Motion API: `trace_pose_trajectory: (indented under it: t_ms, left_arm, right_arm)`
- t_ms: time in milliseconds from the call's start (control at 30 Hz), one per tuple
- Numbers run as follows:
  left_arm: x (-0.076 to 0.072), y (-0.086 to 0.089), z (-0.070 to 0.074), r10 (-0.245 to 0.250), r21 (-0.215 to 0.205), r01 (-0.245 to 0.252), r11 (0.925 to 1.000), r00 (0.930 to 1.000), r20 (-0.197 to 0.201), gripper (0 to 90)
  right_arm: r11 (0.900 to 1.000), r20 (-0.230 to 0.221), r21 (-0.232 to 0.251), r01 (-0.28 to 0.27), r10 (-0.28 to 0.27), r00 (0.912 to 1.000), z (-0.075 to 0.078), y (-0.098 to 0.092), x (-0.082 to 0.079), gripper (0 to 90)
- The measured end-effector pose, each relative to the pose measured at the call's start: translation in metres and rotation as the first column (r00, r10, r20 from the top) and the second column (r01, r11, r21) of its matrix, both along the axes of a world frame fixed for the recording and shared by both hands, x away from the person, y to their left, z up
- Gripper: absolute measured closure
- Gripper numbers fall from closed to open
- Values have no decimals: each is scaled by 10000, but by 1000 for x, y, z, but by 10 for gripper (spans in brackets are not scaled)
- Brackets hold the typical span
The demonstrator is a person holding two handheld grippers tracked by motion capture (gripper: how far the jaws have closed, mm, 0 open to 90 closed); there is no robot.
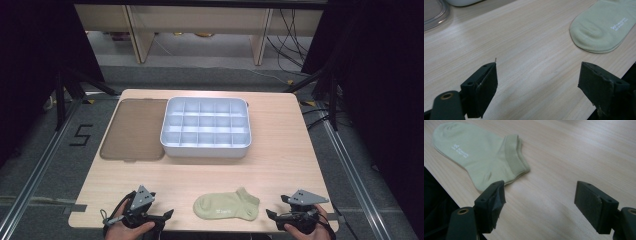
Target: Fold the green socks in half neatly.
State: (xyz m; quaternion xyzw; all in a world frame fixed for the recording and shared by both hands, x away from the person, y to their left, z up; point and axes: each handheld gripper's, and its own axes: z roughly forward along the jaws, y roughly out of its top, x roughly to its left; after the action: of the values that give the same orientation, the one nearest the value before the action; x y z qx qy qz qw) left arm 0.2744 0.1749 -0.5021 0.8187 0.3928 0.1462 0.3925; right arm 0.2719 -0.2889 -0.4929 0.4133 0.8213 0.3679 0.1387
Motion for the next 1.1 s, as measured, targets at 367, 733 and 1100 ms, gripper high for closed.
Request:
trace_pose_trajectory:
  t_ms: [367, 733, 1100]
  left_arm:
    - [3, -1, 2, 380, -203, -387, 9990, 9988, -311, 159]
    - [16, -38, 6, -373, -668, 313, 9973, 9953, -898, 262]
    - [27, -68, 2, -1137, -550, 1078, 9927, 9864, -1183, 443]
  right_arm:
    - [9995, 36, 266, -182, 181, 9998, 3, 2, 1, 256]
    - [9989, 300, 241, -412, 405, 9987, 5, 7, 2, 258]
    - [9982, 413, 178, -577, 569, 9975, 6, 7, 1, 263]
